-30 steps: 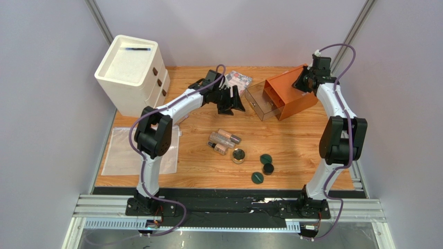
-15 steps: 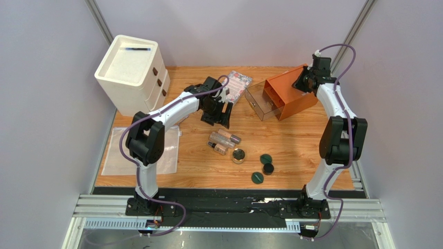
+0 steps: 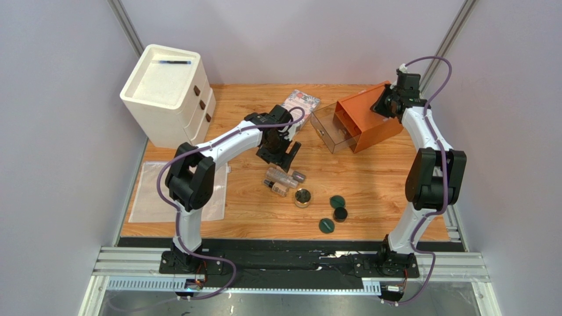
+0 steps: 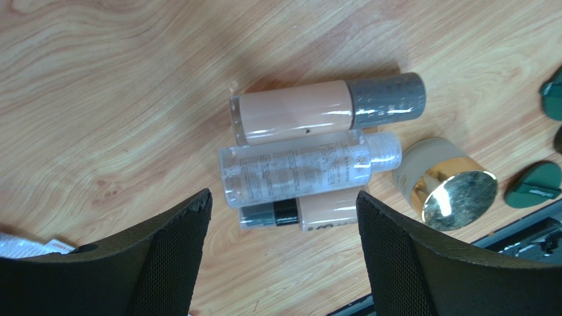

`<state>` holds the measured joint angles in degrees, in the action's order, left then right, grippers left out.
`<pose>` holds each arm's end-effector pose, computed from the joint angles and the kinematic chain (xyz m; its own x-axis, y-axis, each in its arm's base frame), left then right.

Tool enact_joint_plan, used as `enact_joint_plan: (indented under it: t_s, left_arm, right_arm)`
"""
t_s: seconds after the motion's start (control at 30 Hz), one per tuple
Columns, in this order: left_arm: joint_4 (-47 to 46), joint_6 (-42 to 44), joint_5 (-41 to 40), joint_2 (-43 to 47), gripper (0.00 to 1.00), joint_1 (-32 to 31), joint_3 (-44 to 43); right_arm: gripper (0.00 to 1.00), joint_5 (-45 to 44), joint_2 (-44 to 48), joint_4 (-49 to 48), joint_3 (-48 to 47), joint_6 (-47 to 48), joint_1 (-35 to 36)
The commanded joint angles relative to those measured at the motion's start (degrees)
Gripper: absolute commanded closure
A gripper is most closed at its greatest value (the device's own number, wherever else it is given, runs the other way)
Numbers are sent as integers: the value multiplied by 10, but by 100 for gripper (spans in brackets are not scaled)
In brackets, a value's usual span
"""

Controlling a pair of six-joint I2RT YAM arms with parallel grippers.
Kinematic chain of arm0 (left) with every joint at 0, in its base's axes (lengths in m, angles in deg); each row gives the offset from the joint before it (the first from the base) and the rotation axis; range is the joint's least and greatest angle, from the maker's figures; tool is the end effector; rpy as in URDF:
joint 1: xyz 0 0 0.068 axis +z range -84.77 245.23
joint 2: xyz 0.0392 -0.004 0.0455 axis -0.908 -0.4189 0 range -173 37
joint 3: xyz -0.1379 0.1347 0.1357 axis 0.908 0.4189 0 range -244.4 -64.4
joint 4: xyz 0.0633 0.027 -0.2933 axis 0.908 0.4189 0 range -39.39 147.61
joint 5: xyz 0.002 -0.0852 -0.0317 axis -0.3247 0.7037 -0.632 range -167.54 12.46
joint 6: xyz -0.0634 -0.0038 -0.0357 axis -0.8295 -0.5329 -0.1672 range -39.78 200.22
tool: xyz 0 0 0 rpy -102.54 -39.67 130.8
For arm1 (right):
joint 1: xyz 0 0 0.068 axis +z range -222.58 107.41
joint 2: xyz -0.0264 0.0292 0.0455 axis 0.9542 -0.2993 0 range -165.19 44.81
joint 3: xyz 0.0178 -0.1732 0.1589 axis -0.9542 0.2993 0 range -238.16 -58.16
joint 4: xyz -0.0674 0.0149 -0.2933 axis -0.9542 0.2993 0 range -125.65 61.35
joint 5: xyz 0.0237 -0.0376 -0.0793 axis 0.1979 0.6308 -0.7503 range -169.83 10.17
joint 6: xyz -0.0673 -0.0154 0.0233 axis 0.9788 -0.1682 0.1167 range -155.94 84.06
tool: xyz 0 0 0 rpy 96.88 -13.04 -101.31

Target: Organize the makeup

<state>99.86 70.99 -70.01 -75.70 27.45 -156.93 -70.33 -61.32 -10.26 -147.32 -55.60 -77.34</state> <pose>0.3464 -0.2785 0.1533 -0.8337 0.4451 -0.3270 0.5168 0.8375 -0.1775 0.4728 -0.0293 0.2135 -0.6457 0.3868 -0.6584 0.1885 0.9163 0.3534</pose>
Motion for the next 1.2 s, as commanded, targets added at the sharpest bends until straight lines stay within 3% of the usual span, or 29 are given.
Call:
enact_joint_plan:
  t_s: [0.0, 0.23, 0.7, 1.17]
  left_arm:
    - [4, 27, -26, 53, 16, -5, 31]
    - [-16, 64, -55, 66, 16, -23, 28]
    - [11, 111, -52, -70, 18, -59, -110]
    - [18, 136, -53, -112, 19, -87, -121]
  right_arm:
    - [100, 3, -26, 91, 37, 15, 3]
    - [100, 7, -29, 91, 39, 14, 3]
    - [100, 6, -29, 93, 39, 18, 3]
    - [100, 3, -33, 94, 38, 22, 2]
